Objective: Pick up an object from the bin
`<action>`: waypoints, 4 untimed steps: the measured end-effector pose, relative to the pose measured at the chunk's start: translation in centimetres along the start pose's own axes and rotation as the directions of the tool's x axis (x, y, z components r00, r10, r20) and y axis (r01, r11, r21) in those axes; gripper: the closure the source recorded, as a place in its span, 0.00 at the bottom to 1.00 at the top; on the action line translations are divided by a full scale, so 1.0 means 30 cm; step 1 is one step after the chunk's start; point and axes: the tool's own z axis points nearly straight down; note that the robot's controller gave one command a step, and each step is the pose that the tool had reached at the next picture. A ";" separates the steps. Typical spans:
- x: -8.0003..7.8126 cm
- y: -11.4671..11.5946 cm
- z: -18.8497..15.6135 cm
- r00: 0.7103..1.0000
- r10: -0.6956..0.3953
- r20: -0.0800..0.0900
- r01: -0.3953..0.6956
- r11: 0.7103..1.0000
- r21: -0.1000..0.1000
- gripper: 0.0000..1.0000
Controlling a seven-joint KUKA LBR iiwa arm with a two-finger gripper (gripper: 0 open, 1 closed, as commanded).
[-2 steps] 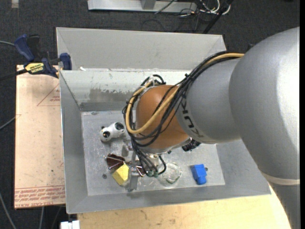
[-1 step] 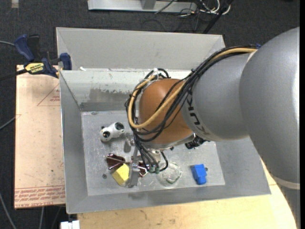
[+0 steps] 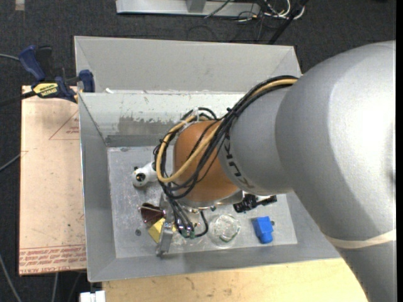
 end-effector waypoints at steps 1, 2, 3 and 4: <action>-0.003 -0.039 -0.001 0.976 0.216 0.001 -0.216 0.976 -0.001 1.00; -0.003 -0.039 -0.001 0.976 0.217 0.001 -0.217 0.976 -0.001 1.00; -0.002 -0.040 -0.005 0.976 0.217 0.000 -0.217 0.976 0.000 1.00; 0.002 -0.042 -0.032 0.976 0.217 -0.004 -0.217 0.976 0.004 1.00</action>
Offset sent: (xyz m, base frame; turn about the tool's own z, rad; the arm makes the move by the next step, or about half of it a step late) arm 0.0000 0.0000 0.0000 0.0000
